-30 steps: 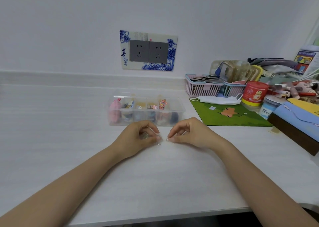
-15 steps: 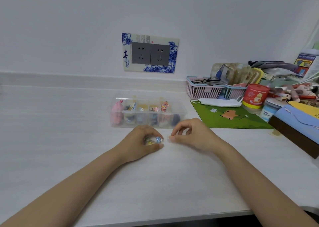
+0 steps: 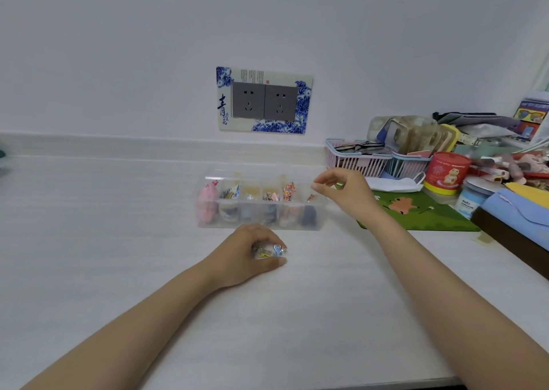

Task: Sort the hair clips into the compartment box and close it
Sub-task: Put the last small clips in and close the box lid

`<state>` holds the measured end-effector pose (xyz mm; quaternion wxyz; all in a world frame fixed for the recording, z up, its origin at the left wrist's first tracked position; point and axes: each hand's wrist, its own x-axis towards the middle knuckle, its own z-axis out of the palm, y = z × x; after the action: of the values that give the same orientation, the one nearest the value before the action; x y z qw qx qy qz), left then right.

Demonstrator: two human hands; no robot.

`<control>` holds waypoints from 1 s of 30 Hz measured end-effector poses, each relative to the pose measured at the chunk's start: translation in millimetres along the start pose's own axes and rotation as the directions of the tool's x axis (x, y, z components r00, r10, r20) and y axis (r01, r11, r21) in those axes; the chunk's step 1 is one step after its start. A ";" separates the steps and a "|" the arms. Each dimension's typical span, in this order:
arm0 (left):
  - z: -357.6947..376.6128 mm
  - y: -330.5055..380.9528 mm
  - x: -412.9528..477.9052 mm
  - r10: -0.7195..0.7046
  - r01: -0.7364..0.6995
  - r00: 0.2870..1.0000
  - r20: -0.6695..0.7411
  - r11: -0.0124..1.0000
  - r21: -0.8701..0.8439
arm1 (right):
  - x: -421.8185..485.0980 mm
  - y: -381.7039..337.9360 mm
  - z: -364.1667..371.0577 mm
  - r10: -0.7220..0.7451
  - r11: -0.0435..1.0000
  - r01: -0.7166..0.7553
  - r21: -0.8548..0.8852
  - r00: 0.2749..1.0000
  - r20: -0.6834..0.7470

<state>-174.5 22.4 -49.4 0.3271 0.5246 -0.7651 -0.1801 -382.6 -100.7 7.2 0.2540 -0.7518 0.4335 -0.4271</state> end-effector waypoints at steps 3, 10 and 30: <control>-2.3 3.2 -1.0 -0.015 0.014 1.000 -0.015 0.998 -0.055 | -9.7 -8.7 -3.1 -0.060 0.997 0.064 0.037 0.993 -0.103; -12.4 19.6 -0.3 -0.160 0.043 0.942 -0.294 0.928 -0.369 | -51.7 -45.9 16.7 -0.090 0.972 0.033 0.233 0.967 0.237; -36.9 18.3 -8.1 -0.021 0.021 1.000 -0.022 0.999 0.033 | -21.1 -37.0 10.2 0.004 0.965 0.025 0.261 0.994 -0.110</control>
<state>-159.6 39.4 -14.0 0.3247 0.5399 -0.7588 -0.1651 -363.1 -63.9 20.9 0.3246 -0.6893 0.3826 -0.5226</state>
